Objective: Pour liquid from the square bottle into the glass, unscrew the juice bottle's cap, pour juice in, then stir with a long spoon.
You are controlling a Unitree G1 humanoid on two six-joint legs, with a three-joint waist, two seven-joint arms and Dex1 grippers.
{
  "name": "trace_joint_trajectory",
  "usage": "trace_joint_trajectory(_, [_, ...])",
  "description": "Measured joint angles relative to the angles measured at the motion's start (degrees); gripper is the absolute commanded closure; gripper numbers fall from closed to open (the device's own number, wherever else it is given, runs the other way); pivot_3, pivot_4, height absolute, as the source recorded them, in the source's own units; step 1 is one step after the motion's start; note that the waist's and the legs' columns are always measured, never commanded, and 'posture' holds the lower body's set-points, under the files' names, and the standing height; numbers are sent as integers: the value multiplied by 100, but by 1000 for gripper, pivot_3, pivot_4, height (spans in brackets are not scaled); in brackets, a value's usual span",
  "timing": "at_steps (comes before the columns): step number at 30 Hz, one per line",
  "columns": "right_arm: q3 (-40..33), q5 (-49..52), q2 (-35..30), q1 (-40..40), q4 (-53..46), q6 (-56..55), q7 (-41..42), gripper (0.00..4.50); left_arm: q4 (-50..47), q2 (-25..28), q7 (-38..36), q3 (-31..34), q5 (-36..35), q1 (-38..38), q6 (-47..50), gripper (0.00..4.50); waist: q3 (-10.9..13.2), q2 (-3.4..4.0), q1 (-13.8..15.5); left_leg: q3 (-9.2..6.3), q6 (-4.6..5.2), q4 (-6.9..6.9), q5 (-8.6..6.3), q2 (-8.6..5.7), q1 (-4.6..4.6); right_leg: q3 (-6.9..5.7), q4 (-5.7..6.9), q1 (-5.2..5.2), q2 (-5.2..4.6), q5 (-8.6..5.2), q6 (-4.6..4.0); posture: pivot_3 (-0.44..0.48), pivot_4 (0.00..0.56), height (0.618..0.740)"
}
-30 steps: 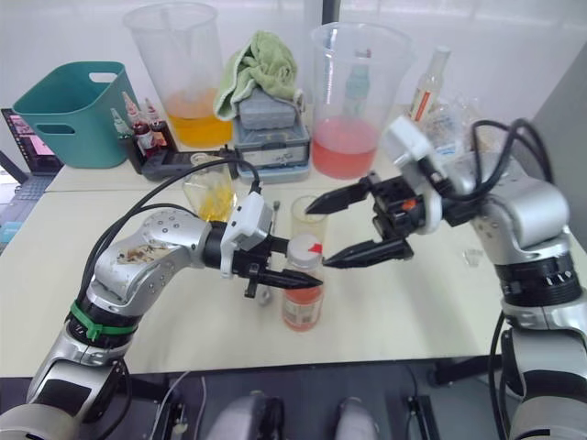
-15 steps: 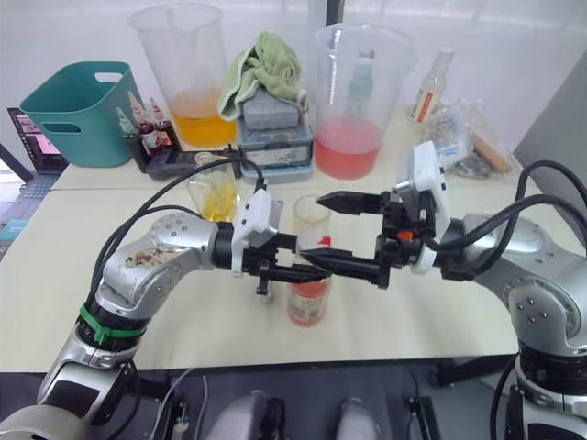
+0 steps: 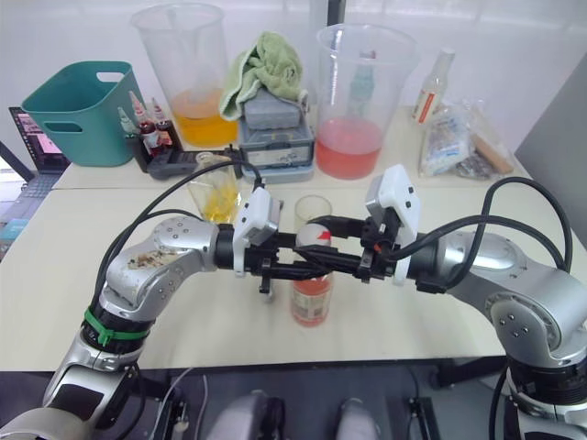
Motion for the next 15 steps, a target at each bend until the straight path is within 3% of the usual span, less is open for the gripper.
trace_joint_trajectory(6, [235,-285,-87,-140,353,-391,732,2786,-4,29,-77,-1,4,6,-20,3030,0,0,-2,1,1,0,0,0,0,1,-1,0,2,0,0,0,150,739])
trace_joint_trajectory(14, [1687,-1515,97,-1850,2496,-1534,3837,2786,-47,350,-474,65,5,99,-248,3030,0,1,-135,0,-1,1,1,4,1,6,8,-5,14,0,-1,0,150,739])
trace_joint_trajectory(15, [1797,-1601,105,-2033,2681,-1580,4115,2286,-67,355,-498,56,6,107,-263,3030,-1,1,-133,-1,0,1,1,4,1,6,8,-5,14,0,-1,0,150,739])
